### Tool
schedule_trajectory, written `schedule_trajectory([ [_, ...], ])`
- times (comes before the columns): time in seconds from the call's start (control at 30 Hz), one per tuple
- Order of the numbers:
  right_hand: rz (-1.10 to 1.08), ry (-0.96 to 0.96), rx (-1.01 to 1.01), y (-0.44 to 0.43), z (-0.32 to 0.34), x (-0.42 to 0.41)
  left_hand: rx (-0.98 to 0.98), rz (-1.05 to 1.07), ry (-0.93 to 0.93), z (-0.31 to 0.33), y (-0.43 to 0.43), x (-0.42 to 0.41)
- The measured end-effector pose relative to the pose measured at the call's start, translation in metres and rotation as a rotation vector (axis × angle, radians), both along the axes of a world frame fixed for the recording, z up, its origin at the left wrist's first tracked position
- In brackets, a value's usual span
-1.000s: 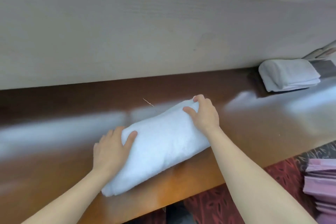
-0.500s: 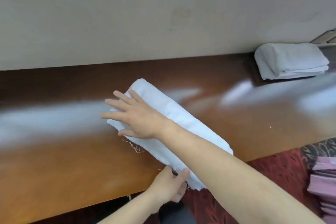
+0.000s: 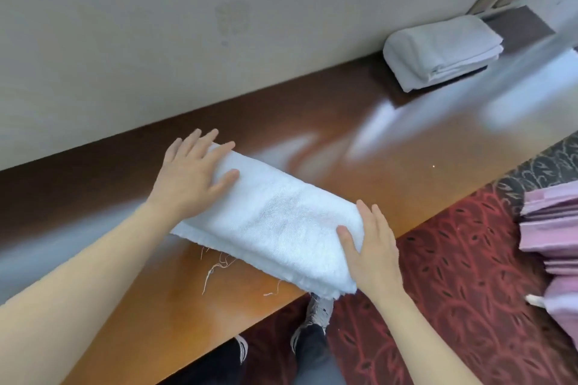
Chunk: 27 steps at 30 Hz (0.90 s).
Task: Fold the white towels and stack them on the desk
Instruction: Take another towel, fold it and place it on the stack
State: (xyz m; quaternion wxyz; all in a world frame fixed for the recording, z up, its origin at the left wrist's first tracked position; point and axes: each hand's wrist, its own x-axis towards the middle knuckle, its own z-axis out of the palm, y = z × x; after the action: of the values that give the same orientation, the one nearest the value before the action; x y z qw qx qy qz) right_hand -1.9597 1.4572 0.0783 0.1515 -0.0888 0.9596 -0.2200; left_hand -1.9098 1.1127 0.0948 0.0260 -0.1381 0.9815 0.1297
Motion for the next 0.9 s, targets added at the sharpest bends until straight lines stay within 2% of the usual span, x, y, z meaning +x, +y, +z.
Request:
schedule_trajectory([
  [0.07,-0.212,-0.080,-0.150,-0.004,-0.002,0.006,0.106,0.064,-0.102,-0.009,-0.009,-0.009],
  [0.17,-0.418,-0.144,-0.253,-0.012,-0.011,0.008,0.329,0.112,0.011,-0.010,-0.015,-0.009],
  [0.23,-0.492,-0.185,-0.279,-0.014,-0.019,0.004,0.481,0.170,0.084,-0.006,-0.013,-0.004],
  [0.3,-0.526,-0.277,-0.362,-0.011,-0.021,-0.003,0.564,0.279,0.078,0.000,-0.009,0.000],
  [0.4,-0.523,-0.440,-0.534,-0.004,-0.017,-0.015,0.671,0.557,-0.022,0.010,-0.008,0.000],
  [0.53,-0.455,-0.444,-0.594,0.006,-0.013,-0.037,0.781,0.699,-0.130,0.016,0.004,-0.002],
  [0.67,-0.409,-0.532,-0.703,0.033,-0.002,-0.076,0.965,0.892,-0.218,0.022,0.041,0.000],
  [0.83,-0.329,-0.580,-0.736,0.096,0.024,-0.137,1.101,0.919,-0.215,0.033,0.120,-0.021],
  [0.9,-0.309,-0.547,-0.719,0.121,0.037,-0.161,1.215,0.844,-0.191,0.037,0.149,-0.033],
])
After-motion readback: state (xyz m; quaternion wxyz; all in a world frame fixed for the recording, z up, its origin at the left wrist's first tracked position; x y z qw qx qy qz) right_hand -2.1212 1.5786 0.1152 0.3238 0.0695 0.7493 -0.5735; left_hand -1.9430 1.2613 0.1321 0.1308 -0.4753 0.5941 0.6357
